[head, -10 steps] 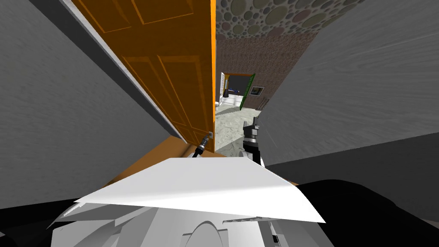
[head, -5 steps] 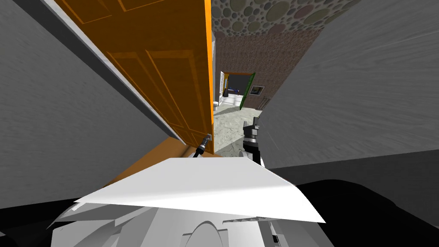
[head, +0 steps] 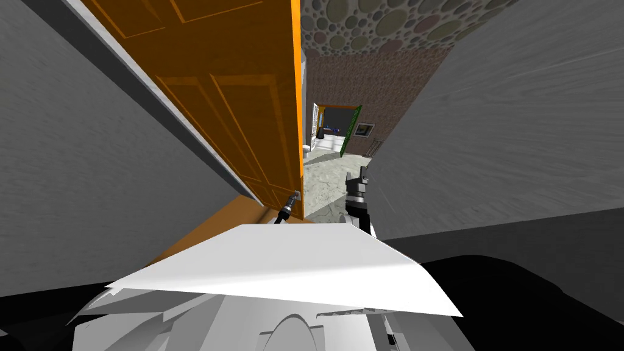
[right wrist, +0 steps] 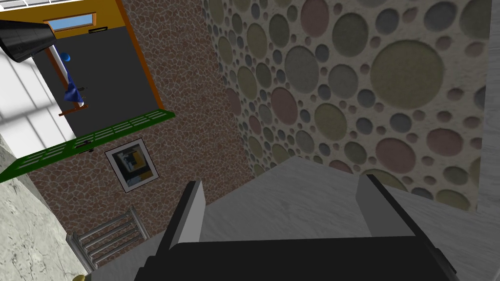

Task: Push the door open

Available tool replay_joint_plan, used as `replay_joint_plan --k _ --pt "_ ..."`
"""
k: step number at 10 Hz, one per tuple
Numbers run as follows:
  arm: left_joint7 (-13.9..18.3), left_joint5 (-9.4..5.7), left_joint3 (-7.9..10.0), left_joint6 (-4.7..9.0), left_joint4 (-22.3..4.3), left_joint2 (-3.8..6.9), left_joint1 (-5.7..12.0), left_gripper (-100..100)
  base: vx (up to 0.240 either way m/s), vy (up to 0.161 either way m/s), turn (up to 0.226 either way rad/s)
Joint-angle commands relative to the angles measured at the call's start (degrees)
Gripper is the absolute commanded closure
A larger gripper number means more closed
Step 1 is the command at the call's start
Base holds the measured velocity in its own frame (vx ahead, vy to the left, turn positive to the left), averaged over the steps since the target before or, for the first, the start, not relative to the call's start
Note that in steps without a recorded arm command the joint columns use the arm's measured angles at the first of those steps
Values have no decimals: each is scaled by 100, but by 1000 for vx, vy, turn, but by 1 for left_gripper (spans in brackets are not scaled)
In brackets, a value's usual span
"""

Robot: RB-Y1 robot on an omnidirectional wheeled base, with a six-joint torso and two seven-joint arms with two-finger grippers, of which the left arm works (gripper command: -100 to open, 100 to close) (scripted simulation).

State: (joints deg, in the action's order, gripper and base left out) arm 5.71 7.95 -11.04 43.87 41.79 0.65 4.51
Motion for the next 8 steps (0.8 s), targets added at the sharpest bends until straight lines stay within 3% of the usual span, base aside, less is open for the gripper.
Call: replay_joint_plan --k 1,6,7,8 --pt "-25 -48 98 7 6 96 30 100 174 -91 32" --pt "-102 -167 327 6 -14 253 46 100 155 -84 52" --pt "-72 -148 262 -1 19 231 24 -100 -53 -22 53" --pt "-65 -149 258 -3 26 232 20 -100 -206 -7 11"
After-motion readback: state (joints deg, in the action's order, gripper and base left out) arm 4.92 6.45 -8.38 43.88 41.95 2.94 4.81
